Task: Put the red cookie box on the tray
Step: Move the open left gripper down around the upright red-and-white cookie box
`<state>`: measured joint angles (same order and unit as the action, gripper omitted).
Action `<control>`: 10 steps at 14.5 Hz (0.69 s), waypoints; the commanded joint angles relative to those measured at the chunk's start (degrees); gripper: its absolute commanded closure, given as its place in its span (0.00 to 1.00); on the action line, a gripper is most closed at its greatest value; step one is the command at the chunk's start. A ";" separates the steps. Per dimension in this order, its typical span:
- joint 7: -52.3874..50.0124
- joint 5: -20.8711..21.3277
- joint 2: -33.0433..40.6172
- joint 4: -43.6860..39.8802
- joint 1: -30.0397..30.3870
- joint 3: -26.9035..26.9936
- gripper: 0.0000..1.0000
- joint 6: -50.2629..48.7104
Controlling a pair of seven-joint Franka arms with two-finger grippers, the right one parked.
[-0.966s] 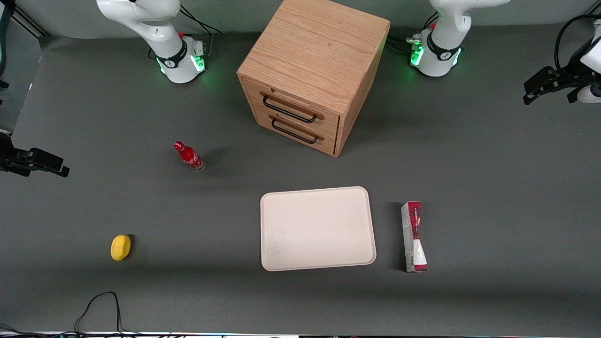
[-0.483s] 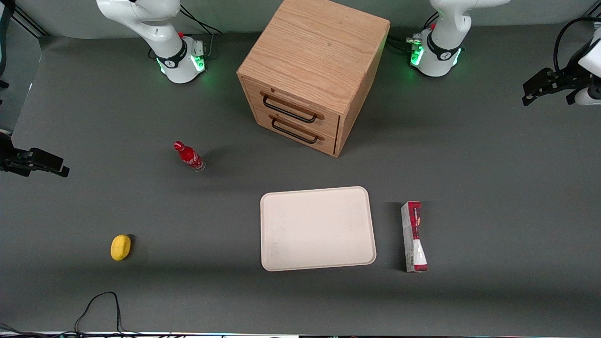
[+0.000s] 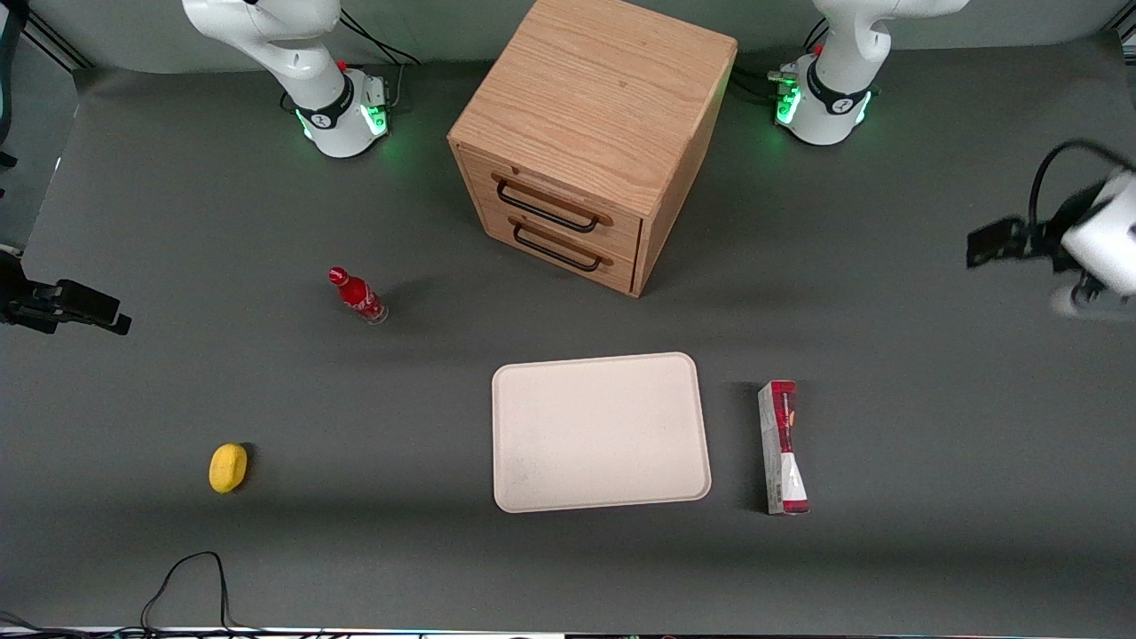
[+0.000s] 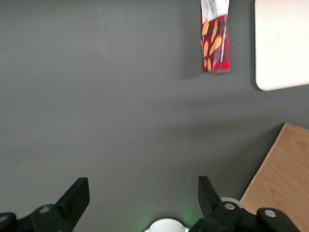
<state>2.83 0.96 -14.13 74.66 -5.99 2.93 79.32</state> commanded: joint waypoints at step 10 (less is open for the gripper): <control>-12.30 -7.56 -32.00 -25.71 -12.81 7.88 0.00 9.17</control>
<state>-5.50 -5.73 -43.42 51.16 -17.32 9.43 86.71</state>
